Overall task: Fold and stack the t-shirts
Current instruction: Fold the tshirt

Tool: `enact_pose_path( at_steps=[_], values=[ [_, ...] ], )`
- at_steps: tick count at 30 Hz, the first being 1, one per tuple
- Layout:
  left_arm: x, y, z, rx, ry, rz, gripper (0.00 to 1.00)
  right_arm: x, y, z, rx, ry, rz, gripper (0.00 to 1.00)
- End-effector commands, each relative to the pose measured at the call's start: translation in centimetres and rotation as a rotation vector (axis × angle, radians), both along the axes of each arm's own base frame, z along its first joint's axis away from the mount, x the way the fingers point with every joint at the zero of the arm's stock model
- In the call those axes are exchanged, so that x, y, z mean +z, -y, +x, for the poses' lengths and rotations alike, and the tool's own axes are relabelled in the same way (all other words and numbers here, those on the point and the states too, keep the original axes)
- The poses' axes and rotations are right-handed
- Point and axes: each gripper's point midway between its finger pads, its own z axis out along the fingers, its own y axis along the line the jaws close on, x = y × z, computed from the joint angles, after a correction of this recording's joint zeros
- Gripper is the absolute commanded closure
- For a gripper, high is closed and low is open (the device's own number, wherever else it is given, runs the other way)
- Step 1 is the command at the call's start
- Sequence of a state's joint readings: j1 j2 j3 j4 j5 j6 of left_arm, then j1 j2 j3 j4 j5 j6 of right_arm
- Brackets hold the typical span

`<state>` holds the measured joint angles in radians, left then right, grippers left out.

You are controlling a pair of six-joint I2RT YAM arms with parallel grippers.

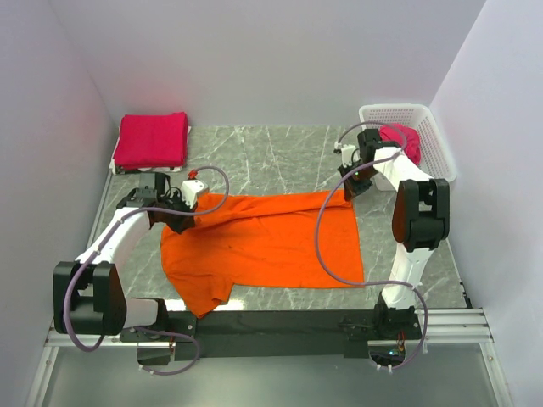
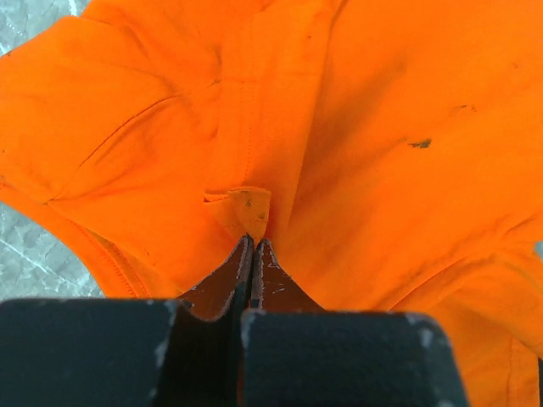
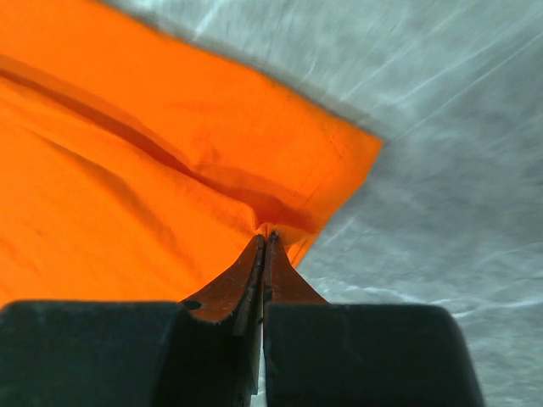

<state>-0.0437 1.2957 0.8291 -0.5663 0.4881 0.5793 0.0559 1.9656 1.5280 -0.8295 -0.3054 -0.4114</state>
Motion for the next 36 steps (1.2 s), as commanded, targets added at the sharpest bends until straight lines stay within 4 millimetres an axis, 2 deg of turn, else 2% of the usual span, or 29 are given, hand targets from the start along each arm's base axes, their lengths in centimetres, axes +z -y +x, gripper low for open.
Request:
enact_pose_path(
  at_steps=[1, 7, 11, 14, 15, 16, 18, 21, 22, 24, 27, 29, 30, 31, 32, 34, 36],
  values=[
    [-0.2, -0.3, -0.2, 0.014, -0.009, 0.017, 0.99, 1.2, 0.2, -1.1, 0.025, 0.011, 0.010, 1.00],
    [0.9, -0.2, -0.8, -0.020, 0.001, 0.019, 0.99, 1.3, 0.4, -2.3, 0.042, 0.005, 0.002, 1.00],
    [-0.3, -0.1, -1.9, -0.056, -0.046, 0.026, 0.99, 0.4, 0.2, -3.2, 0.067, -0.030, 0.011, 1.00],
    [-1.3, -0.1, -3.3, -0.113, -0.103, 0.035, 0.89, -0.2, 0.0, -4.6, 0.099, -0.083, 0.025, 1.00],
    [-1.5, -0.1, -3.7, -0.140, -0.107, 0.042, 0.83, -0.3, 0.1, -5.1, 0.106, -0.095, 0.017, 0.93],
    [-1.5, -0.1, -3.9, -0.155, -0.111, 0.044, 0.78, -0.4, 0.3, -5.5, 0.122, -0.099, 0.008, 0.77],
    [-1.2, 0.1, -5.0, -0.212, -0.131, 0.037, 0.67, -0.2, 0.8, -5.9, 0.129, -0.101, -0.010, 0.68],
    [0.7, 0.0, -4.8, -0.244, -0.104, 0.009, 0.60, 0.8, 1.2, -5.4, 0.137, -0.079, -0.033, 0.62],
    [1.6, 0.2, -4.2, -0.252, -0.082, -0.014, 0.59, 1.6, 1.1, -4.7, 0.141, -0.055, -0.031, 0.62],
    [2.1, -0.3, -3.2, -0.214, -0.078, -0.025, 0.57, 2.4, 0.9, -4.1, 0.137, -0.036, -0.018, 0.62],
    [2.7, 0.3, -1.4, -0.191, -0.079, -0.069, 0.54, 3.3, 0.2, -2.7, 0.124, -0.015, 0.010, 0.62],
    [2.8, 1.1, 0.0, -0.192, -0.074, -0.102, 0.53, 2.9, -0.4, -2.6, 0.130, -0.040, 0.023, 0.62],
    [2.3, 1.3, 0.3, -0.171, -0.103, -0.115, 0.52, 2.8, -0.6, -2.6, 0.137, -0.043, 0.021, 0.61],
    [2.4, 2.2, 0.6, -0.193, -0.101, -0.118, 0.52, 2.6, -0.8, -2.6, 0.140, -0.044, 0.017, 0.60],
    [2.3, 2.4, 1.7, -0.189, -0.069, -0.109, 0.51, 2.4, -1.3, -2.6, 0.155, -0.041, 0.010, 0.56],
    [1.6, 3.2, 2.3, -0.181, -0.081, -0.115, 0.51, 1.8, -1.5, -2.4, 0.176, -0.030, -0.023, 0.55],
    [1.5, 3.7, 3.8, -0.162, -0.049, -0.117, 0.50, 1.0, -2.1, -2.4, 0.207, -0.037, -0.038, 0.55]
  ],
)
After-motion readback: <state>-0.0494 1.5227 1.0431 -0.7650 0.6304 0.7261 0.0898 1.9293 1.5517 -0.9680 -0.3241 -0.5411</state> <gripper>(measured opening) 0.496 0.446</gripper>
